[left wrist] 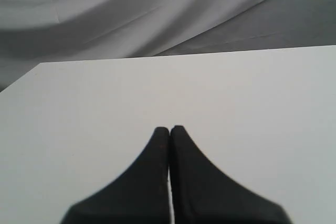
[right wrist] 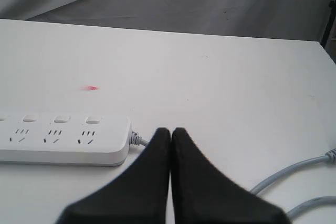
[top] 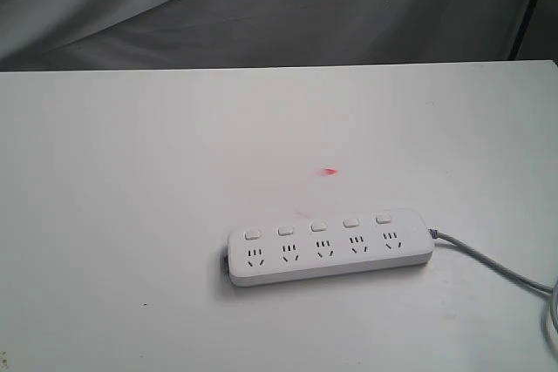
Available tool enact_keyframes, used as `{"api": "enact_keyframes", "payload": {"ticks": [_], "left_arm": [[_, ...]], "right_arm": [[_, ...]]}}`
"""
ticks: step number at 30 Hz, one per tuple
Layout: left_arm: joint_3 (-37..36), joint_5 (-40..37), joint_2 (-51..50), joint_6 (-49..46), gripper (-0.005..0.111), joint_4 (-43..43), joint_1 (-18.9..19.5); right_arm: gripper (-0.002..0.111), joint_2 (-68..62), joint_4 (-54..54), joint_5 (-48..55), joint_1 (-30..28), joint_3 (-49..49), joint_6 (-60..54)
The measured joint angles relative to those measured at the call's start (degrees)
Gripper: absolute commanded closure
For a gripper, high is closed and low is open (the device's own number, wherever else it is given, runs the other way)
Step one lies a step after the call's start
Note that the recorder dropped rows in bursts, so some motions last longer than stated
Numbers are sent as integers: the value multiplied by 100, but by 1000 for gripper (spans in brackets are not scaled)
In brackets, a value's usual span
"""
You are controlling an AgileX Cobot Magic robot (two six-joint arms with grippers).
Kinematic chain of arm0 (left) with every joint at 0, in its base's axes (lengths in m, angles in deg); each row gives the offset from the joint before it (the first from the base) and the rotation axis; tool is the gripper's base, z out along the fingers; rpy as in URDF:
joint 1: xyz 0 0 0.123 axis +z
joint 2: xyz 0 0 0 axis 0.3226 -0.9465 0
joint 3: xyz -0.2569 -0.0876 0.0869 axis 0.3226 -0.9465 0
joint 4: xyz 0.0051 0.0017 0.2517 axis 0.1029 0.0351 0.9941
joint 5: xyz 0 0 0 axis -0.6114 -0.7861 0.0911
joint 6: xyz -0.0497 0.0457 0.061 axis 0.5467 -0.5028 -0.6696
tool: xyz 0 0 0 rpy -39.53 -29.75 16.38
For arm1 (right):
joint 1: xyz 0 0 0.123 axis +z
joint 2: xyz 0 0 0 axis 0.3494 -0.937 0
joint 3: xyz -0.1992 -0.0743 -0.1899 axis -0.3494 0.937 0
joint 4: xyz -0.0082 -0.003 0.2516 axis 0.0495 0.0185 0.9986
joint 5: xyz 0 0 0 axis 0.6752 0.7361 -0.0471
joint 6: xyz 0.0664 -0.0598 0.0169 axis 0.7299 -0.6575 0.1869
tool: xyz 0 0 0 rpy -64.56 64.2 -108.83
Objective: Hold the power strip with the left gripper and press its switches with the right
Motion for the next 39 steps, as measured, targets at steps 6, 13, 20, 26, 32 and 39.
{"api": "enact_keyframes", "payload": {"ticks": [6, 13, 20, 26, 32, 39], "left_arm": [[0, 0, 0, 0, 107, 0, 0], [0, 0, 0, 0, 107, 0, 0], [0, 0, 0, 0, 107, 16, 0], [0, -11, 0, 0, 107, 481, 0], [0, -11, 0, -8, 107, 563, 0], [0, 392, 0, -1, 107, 454, 0]], "right_arm": [[108, 0, 0, 0, 0, 0, 0], [108, 0, 0, 0, 0, 0, 0], [108, 0, 0, 0, 0, 0, 0], [108, 0, 0, 0, 0, 0, 0], [108, 0, 0, 0, 0, 0, 0], [108, 0, 0, 0, 0, 0, 0]]}}
